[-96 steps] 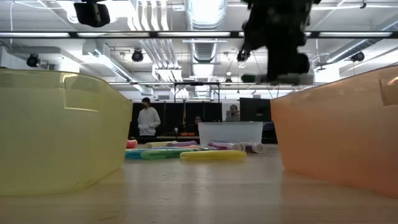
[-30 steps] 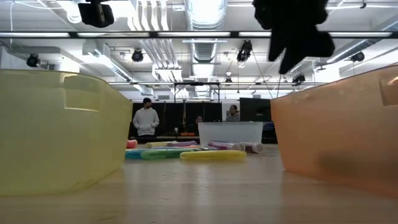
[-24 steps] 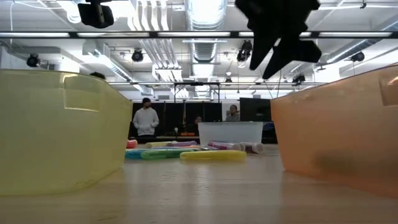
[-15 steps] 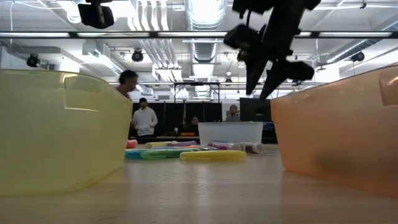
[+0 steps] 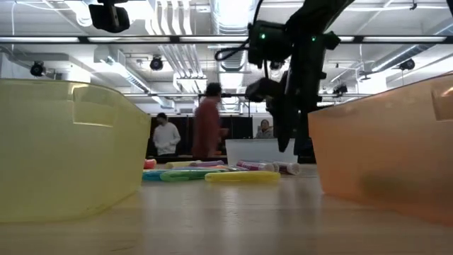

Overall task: Pick & Place Markers
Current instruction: Put the red marker pen into the orange bin

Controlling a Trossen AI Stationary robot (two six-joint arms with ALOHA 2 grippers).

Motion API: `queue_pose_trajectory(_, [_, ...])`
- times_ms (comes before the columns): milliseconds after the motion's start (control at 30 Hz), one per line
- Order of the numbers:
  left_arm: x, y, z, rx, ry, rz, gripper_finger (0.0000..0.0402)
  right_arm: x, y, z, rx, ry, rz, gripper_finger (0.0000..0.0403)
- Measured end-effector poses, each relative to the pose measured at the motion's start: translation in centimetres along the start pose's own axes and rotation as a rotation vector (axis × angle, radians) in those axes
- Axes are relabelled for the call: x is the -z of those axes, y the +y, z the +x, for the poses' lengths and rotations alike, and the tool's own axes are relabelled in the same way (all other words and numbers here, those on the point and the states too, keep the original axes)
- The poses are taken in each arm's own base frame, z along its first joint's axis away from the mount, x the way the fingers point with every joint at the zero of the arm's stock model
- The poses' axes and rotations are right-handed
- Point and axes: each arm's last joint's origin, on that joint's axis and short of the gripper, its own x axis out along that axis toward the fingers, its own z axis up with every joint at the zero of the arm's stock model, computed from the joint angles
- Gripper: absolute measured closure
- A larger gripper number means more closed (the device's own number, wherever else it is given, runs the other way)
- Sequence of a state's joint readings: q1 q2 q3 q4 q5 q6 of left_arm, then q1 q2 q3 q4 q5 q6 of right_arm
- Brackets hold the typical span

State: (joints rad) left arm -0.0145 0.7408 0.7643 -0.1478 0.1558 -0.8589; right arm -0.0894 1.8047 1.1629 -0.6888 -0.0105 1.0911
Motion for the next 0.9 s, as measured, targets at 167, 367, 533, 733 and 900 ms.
queue_pose_trajectory(167, [0.0,0.0,0.1,-0.003,0.003,-0.008,0.0273,0.0,0.3,0.8,-0.004,0.033,-0.017,0.0277])
queue_pose_trajectory(367, [0.0,0.1,0.1,-0.005,0.004,-0.008,0.0273,-0.2,0.3,1.2,-0.007,0.024,-0.022,0.0279])
queue_pose_trajectory(533, [0.0,0.1,0.2,-0.007,0.005,-0.008,0.0273,-0.8,-0.1,2.7,0.023,0.05,-0.01,0.0279])
queue_pose_trajectory(733, [0.0,0.1,0.2,-0.007,0.006,-0.009,0.0273,-1.0,-0.1,3.1,0.024,0.063,-0.01,0.0293])
queue_pose_trajectory(900, [0.0,0.1,0.2,-0.007,0.006,-0.009,0.0273,-1.0,-0.2,2.9,0.021,0.059,-0.046,0.0346])
